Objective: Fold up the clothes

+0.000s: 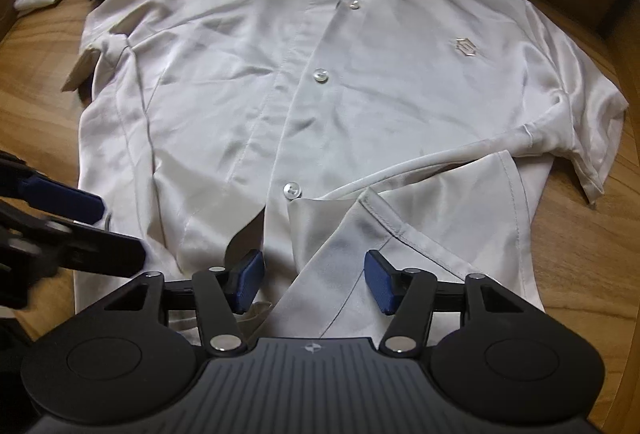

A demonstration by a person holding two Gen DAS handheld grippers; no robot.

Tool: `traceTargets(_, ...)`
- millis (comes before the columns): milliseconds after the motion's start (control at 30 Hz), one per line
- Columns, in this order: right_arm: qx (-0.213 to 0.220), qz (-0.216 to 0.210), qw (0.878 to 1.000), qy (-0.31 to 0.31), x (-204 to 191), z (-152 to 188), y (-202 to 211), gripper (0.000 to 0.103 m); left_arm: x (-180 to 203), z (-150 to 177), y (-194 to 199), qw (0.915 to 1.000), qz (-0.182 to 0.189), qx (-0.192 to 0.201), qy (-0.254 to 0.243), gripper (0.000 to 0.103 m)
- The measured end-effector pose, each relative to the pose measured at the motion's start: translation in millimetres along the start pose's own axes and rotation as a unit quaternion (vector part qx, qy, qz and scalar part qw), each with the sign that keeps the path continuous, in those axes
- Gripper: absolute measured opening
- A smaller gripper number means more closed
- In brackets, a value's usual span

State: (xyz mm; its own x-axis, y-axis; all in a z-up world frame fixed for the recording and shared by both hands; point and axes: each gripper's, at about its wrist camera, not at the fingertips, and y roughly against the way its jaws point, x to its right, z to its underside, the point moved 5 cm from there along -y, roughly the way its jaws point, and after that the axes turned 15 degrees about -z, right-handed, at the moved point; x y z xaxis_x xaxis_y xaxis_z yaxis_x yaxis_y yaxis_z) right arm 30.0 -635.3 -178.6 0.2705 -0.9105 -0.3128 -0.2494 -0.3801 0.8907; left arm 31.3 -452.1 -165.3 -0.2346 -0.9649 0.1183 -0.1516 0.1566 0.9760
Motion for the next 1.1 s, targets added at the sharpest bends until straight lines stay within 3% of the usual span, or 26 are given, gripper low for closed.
traceTargets(100,0.005,0.005,1.0,0.0,0.5,0.9,0.7,0.057,7.7,-2.1,-13.1,0.9995,-0.029,-0.005,-0.012,0.063)
traceTargets(267,0.006,0.029,0.999,0.014,0.5,2.2,1.5,0.041,11.3,0.5,-25.5,0.9967,-0.073,-0.009,-0.035,0.059)
traceTargets(367,0.001,0.037,0.999,0.022,-0.6,3.6,1.7,0.034,12.6,0.0,-26.3,0.9943,-0.092,-0.009,-0.053,0.024)
traceTargets(400,-0.001,0.039,0.999,0.025,-1.3,4.0,1.9,0.028,9.7,0.0,-25.1,0.9948,-0.089,-0.011,-0.05,0.005)
traceTargets(467,-0.006,0.05,0.998,0.035,-1.9,5.8,3.0,0.011,1.3,0.2,-21.5,0.9964,-0.075,-0.016,-0.035,0.004)
traceTargets(533,-0.004,0.065,0.997,0.035,2.6,8.7,8.1,0.006,-11.1,0.7,-13.9,0.9969,-0.073,-0.014,-0.026,0.004)
traceTargets(800,0.048,0.139,0.988,-0.037,66.2,28.9,79.6,0.005,-101.7,15.8,13.8,0.9939,-0.106,-0.022,0.021,0.003)
traceTargets(933,0.051,0.18,0.979,-0.084,108.1,55.1,109.0,0.005,-137.4,30.7,16.5,0.9905,-0.118,-0.042,0.056,0.003)
traceTargets(1100,0.043,0.185,0.968,-0.162,144.0,86.5,112.4,0.006,-154.9,49.7,9.0,0.987,-0.11,-0.063,0.099,0.004)
